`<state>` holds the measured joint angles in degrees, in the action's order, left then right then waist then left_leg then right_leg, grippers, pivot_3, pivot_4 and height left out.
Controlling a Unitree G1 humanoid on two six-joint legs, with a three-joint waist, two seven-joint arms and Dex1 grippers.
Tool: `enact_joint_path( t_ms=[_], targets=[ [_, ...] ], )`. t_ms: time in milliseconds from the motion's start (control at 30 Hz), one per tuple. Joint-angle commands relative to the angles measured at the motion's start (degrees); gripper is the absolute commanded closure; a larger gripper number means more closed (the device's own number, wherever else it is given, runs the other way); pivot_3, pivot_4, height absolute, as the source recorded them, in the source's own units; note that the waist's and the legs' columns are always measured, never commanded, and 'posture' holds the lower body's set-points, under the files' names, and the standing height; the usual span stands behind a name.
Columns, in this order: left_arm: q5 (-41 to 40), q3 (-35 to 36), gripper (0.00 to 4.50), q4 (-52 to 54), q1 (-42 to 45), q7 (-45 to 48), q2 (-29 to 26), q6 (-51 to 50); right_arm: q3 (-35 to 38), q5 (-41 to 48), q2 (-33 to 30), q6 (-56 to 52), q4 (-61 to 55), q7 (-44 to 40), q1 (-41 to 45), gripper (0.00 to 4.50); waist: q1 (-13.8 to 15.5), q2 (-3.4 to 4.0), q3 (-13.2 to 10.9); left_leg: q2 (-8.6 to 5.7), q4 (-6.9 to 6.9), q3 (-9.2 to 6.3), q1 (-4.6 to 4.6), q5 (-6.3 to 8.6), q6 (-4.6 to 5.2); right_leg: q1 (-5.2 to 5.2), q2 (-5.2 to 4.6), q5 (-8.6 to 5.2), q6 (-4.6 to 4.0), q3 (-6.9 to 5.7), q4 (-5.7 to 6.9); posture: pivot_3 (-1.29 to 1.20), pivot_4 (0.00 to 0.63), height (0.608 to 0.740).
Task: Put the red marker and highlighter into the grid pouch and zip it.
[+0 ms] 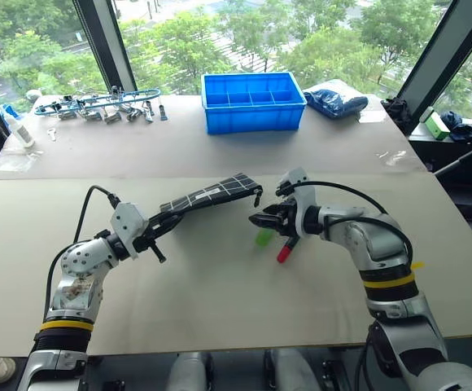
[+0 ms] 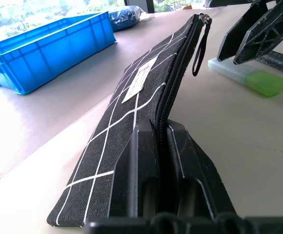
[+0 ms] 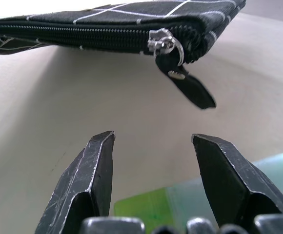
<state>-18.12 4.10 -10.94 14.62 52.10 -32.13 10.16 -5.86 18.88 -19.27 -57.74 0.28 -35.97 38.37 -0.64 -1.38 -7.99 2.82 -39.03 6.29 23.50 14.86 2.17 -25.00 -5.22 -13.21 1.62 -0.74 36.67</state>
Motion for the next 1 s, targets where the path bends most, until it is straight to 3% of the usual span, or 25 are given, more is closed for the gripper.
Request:
enact_joint_path(
  t_ms=[33,467,500,533,733,1000],
  targets=[
    [-0.2,0.9,4.5,1.9,0.6,0.2,-0.5,0.3,-0.2,-0.6,0.3,3.8,1.7,-0.2,2.3,1.67,-0.1,0.0,0.0,0.0,0.0,0.0,0.0,0.0,0.0,0.0,0.0,0.0,0.0,0.0,0.01,0.0,0.15,0.74],
    [0.0,0.7,4.5,1.8,0.5,0.7,-0.3,0.5,-1.8,-1.6,2.8,8.9,7.6,-1.0,5.8,1.67,-0.1,0.0,0.0,0.01,0.01,0.01,0.01,0.0,0.0,-0.01,0.01,0.0,0.0,0.0,0.01,0.0,0.15,0.74],
    [0.0,0.8,4.5,1.7,0.6,0.7,-0.4,0.5,-1.9,-1.6,2.7,9.1,7.4,-1.3,5.7,2.17,-0.1,0.0,0.0,0.01,0.0,0.01,0.01,0.0,0.0,-0.01,0.01,0.0,0.0,0.0,0.01,0.0,0.15,0.74],
    [0.0,0.9,4.5,1.6,0.7,0.8,-0.4,0.5,-2.1,-1.6,2.6,9.3,7.1,-1.6,5.7,2.34,-0.1,0.0,0.0,0.01,0.0,0.01,0.01,0.0,0.0,-0.01,0.01,0.0,0.0,0.0,0.02,0.0,0.15,0.74],
    [0.0,1.0,4.5,1.8,0.5,0.5,-0.2,0.5,-2.9,-1.2,3.1,9.4,5.9,-3.1,5.5,4.4,-0.2,0.0,0.0,0.02,0.01,0.01,0.0,0.0,0.0,-0.01,0.02,0.0,0.0,0.0,0.02,0.0,0.15,0.74],
    [-0.1,0.6,4.5,2.4,0.2,0.4,0.0,0.1,-7.6,-2.6,5.8,9.3,4.5,-3.5,5.1,4.47,-0.2,0.0,0.0,0.03,0.01,0.0,0.0,0.0,0.0,-0.02,0.03,0.0,0.0,0.0,0.02,0.0,0.15,0.74]
  ],
)
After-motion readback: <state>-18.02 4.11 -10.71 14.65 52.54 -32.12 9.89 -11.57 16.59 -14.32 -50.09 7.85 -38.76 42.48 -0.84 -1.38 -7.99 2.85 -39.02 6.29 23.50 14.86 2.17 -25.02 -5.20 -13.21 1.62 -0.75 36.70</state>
